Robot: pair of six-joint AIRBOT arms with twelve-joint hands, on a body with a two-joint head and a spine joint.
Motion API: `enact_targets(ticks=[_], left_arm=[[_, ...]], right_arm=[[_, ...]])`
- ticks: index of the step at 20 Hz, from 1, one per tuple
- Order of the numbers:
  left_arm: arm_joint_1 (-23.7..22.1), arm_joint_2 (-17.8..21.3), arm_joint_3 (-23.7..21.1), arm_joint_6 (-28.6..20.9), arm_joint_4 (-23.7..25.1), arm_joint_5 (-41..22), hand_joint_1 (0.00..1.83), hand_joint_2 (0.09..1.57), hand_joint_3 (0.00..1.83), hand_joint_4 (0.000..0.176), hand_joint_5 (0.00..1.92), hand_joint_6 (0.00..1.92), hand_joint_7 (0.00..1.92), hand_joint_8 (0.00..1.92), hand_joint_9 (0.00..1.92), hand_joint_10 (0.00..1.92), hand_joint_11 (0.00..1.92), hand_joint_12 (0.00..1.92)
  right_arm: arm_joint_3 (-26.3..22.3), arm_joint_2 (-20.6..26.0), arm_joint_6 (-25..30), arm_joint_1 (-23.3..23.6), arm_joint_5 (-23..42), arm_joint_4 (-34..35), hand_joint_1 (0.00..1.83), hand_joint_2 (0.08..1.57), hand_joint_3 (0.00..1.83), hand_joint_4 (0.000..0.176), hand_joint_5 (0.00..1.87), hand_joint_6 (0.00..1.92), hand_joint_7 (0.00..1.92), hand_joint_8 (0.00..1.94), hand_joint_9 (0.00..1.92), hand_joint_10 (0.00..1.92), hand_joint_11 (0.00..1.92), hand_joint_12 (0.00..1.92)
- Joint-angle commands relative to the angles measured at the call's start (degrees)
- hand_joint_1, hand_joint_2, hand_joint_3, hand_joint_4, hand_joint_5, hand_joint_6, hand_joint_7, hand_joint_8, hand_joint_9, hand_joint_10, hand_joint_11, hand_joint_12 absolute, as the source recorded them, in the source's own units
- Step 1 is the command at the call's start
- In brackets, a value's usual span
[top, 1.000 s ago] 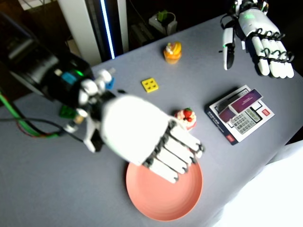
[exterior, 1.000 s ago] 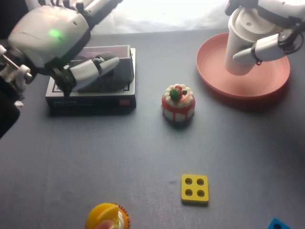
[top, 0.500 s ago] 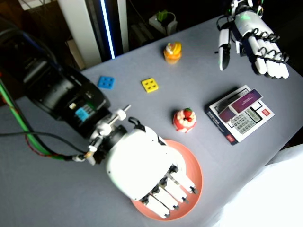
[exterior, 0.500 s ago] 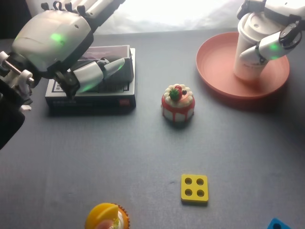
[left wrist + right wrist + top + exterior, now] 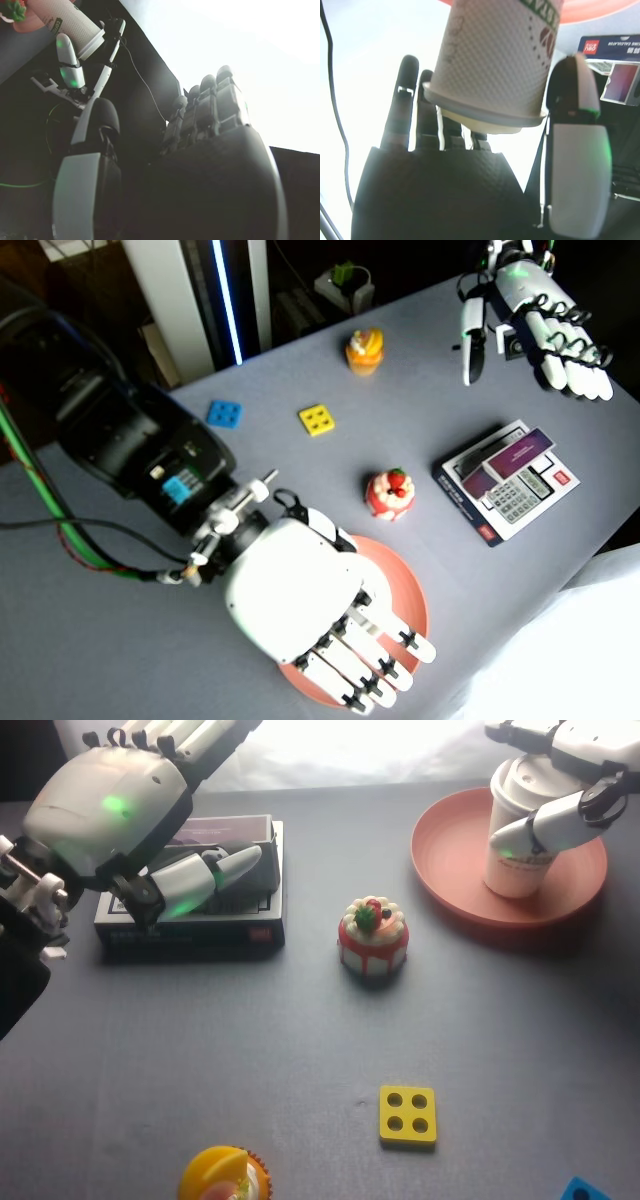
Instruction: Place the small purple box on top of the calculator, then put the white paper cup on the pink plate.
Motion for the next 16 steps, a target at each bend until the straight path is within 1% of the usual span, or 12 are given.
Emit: enact_targets(ticks=[1, 3, 4, 5, 6, 7, 8, 9, 10, 13, 15, 16], left_arm=[[-0.62, -0.3, 0.07, -0.18, 0.63, -7.49, 0.72, 1.29, 0.0, 0.027, 0.0, 0.0, 0.0, 0.0, 0.0, 0.0, 0.0, 0.0], [-0.2, -0.16, -0.03, -0.18, 0.2, -7.69, 0.74, 1.29, 0.0, 0.044, 0.0, 0.0, 0.0, 0.0, 0.0, 0.0, 0.0, 0.0], [0.05, -0.1, -0.1, -0.18, -0.01, -7.86, 0.76, 1.29, 0.0, 0.04, 0.0, 0.0, 0.0, 0.0, 0.0, 0.0, 0.0, 0.0], [0.25, -0.05, -0.18, -0.18, -0.16, -7.99, 0.78, 1.28, 0.0, 0.04, 0.0, 0.0, 0.0, 0.0, 0.0, 0.0, 0.0, 0.0], [0.39, 0.04, -0.28, -0.18, -0.27, -8.07, 0.79, 1.28, 0.0, 0.05, 0.0, 0.0, 0.0, 0.0, 0.0, 0.0, 0.0, 0.0], [0.53, 0.13, -0.37, -0.18, -0.41, -8.14, 0.8, 1.28, 0.0, 0.044, 0.0, 0.0, 0.0, 0.0, 0.0, 0.0, 0.0, 0.0], [0.7, 0.16, -0.42, -0.18, -0.54, -8.29, 0.8, 1.28, 0.0, 0.047, 0.0, 0.0, 0.0, 0.0, 0.0, 0.0, 0.0, 0.0], [1.05, 0.17, -0.49, -0.18, -0.91, -8.58, 0.78, 1.28, 0.0, 0.054, 0.0, 0.0, 0.0, 0.0, 0.0, 0.0, 0.0, 0.0], [1.29, 0.17, -0.56, -0.18, -1.12, -8.73, 0.78, 1.29, 0.0, 0.045, 0.0, 0.0, 0.0, 0.0, 0.0, 0.0, 0.0, 0.0], [2.72, 0.55, -1.08, -0.18, -2.12, -10.01, 0.75, 1.29, 0.0, 0.041, 0.0, 0.0, 0.0, 0.0, 0.0, 0.0, 0.0, 0.0], [3.92, 0.89, -1.51, -0.2, -2.99, -11.08, 0.72, 1.29, 0.0, 0.037, 0.0, 0.0, 0.0, 0.0, 0.0, 0.0, 0.0, 0.0], [4.62, 1.14, -1.82, -0.21, -3.43, -11.89, 0.72, 1.3, 0.0, 0.043, 0.0, 0.0, 0.0, 0.0, 0.0, 0.0, 0.0, 0.0]], right_arm=[[-0.13, 0.09, 0.05, 0.42, 6.06, -0.8, 0.72, 0.91, 0.0, 0.138, 0.0, 0.0, 0.0, 0.0, 0.0, 0.0, 0.0, 0.0], [-0.65, 0.14, -0.13, 0.42, 6.16, -1.44, 0.66, 0.91, 0.0, 0.113, 0.0, 0.0, 0.0, 0.0, 0.0, 0.0, 0.0, 0.0], [-1.04, 0.14, -0.17, 0.43, 6.34, -1.77, 0.66, 0.91, 0.0, 0.116, 0.0, 0.0, 0.0, 0.0, 0.0, 0.0, 0.0, 0.0], [-1.68, 0.24, -0.17, 0.6, 6.61, -2.44, 0.65, 0.9, 0.0, 0.148, 0.0, 0.0, 0.0, 0.0, 0.0, 0.0, 0.0, 0.0], [-2.44, 0.84, -0.17, 0.87, 6.93, -3.13, 0.65, 0.89, 0.0, 0.147, 0.0, 0.0, 0.0, 0.0, 0.0, 0.0, 0.0, 0.0], [-3.3, 1.56, -0.17, 1.23, 7.31, -4.16, 0.67, 0.88, 0.0, 0.138, 0.0, 0.0, 0.0, 0.0, 0.0, 0.0, 0.0, 0.0], [-4.27, 2.41, -0.17, 1.47, 7.84, -5.19, 0.68, 0.87, 0.0, 0.14, 0.0, 0.0, 0.0, 0.0, 0.0, 0.0, 0.0, 0.0], [-5.71, 3.77, -0.17, 1.54, 8.99, -6.33, 0.65, 0.86, 0.0, 0.167, 0.0, 0.0, 0.0, 0.0, 0.0, 0.0, 0.0, 0.0], [-7.06, 4.88, -0.17, 1.6, 10.26, -7.11, 0.64, 0.87, 0.0, 0.174, 0.0, 0.0, 0.0, 0.0, 0.0, 0.0, 0.0, 0.0], [-12.29, 9.34, -0.16, 1.77, 14.9, -10.16, 0.54, 0.88, 0.0, 0.176, 0.0, 0.0, 0.0, 0.0, 0.0, 0.0, 0.0, 0.0], [-16.43, 12.46, -0.04, 1.79, 18.6, -12.51, 0.56, 0.95, 0.01, 0.176, 0.0, 0.0, 0.0, 0.0, 0.0, 0.0, 0.0, 0.0], [-18.49, 13.79, 0.54, 1.79, 20.8, -14.2, 0.55, 0.94, 0.0, 0.176, 0.0, 0.0, 0.0, 0.0, 0.0, 0.0, 0.0, 0.0]])
